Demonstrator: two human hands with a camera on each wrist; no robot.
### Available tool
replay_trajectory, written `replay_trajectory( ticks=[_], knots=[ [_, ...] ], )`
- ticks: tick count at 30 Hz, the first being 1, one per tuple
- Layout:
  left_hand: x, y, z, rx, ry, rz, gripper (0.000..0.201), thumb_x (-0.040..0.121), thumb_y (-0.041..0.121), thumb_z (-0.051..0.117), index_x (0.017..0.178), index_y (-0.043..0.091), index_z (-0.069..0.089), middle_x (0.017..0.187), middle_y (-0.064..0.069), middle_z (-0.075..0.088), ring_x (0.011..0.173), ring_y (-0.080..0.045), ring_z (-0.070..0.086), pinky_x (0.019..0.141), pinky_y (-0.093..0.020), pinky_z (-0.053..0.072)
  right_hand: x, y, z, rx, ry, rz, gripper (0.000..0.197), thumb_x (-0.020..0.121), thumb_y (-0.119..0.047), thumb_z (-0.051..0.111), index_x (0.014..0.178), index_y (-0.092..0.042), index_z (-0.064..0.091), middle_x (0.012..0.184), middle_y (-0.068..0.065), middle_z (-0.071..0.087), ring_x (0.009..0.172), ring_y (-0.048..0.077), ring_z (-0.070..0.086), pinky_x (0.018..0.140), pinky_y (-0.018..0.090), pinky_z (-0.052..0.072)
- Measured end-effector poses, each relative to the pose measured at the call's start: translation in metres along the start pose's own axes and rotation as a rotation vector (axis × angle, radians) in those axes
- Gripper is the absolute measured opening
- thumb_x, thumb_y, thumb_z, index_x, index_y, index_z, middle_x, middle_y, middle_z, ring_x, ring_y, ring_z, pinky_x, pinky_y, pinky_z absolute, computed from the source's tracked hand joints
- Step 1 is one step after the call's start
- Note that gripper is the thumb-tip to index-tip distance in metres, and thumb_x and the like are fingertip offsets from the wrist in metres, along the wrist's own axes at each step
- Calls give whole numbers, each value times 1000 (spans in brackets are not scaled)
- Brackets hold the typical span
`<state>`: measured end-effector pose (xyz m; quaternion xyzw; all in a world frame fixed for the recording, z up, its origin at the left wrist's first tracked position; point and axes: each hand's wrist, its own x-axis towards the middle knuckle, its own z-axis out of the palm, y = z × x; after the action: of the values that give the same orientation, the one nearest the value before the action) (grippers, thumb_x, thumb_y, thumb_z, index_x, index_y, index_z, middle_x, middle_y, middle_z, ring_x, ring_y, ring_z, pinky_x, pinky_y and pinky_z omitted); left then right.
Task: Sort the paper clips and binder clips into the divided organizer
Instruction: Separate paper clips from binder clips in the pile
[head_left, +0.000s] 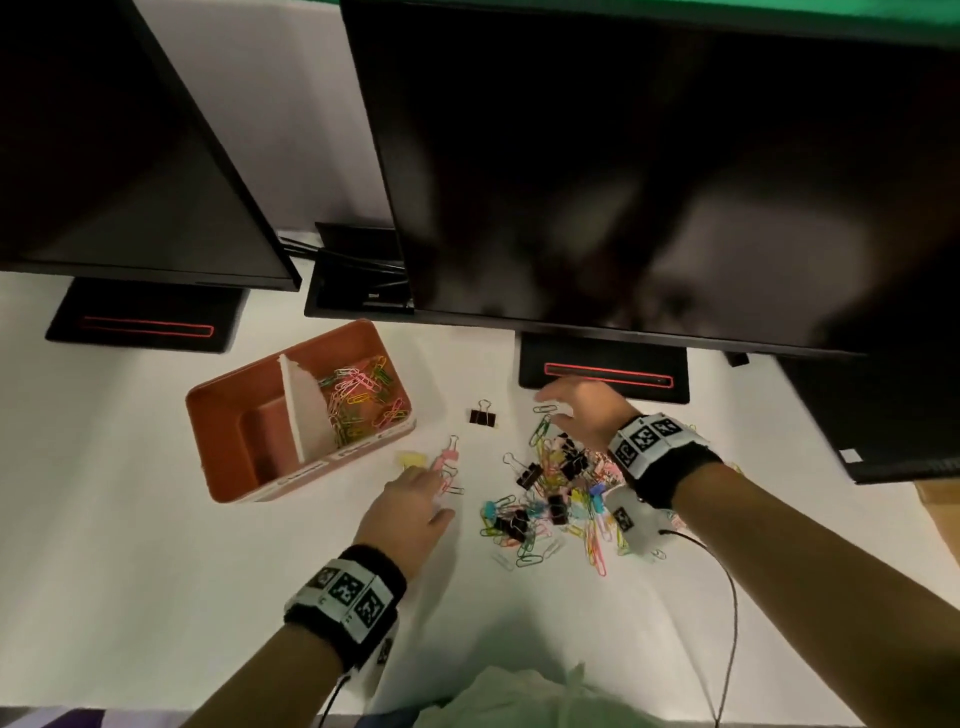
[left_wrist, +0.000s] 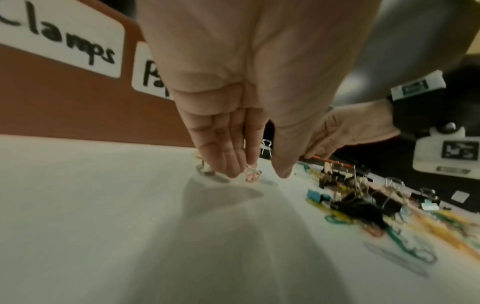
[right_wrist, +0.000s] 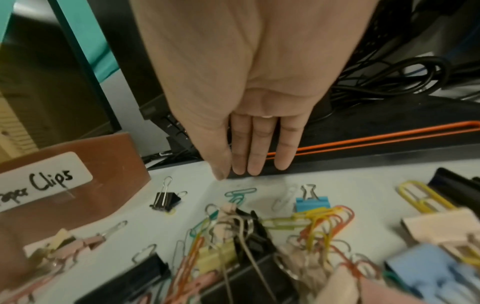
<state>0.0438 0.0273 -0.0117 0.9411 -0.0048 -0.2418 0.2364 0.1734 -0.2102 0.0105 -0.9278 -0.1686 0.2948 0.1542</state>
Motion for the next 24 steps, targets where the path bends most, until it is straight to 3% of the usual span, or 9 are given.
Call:
replay_trajectory(
  ticks=[6, 10, 15, 24],
  knots=[
    [14, 5, 19, 3, 78, -11, 36, 86, 23, 57, 121, 13, 50, 125, -5, 46, 110, -26, 50, 94, -36, 47, 15, -5, 8, -109, -156, -3, 47, 85, -13, 62, 130, -15, 49, 138, 7, 39, 124, 27, 44, 104, 35, 41],
    [21, 5, 26, -52, 123, 4, 7, 89, 17, 54, 92, 13, 60, 114, -8, 57, 98, -26, 54, 83, -33, 48, 19, -10, 10, -117, -193, -49, 35, 83, -7, 61, 118, -11, 55, 121, 8, 50, 109, 27, 52, 92, 34, 48],
    [21, 6, 32, -92, 168, -4, 8, 88, 12, 54, 84, 10, 61, 90, -6, 61, 86, -23, 54, 71, -27, 42, 18, -8, 11, -77, -210, -58, 22, 85, -4, 58, 105, -11, 64, 113, 7, 62, 101, 24, 57, 87, 32, 50],
    [26, 6, 33, -78, 132, 16, 13, 84, 1, 53, 76, 12, 55, 91, -4, 53, 88, -14, 40, 68, -20, 32, 17, 0, 13, -2, -160, -82, 18, 84, -9, 61, 100, -10, 68, 111, 7, 60, 100, 21, 56, 79, 21, 41]
  ],
)
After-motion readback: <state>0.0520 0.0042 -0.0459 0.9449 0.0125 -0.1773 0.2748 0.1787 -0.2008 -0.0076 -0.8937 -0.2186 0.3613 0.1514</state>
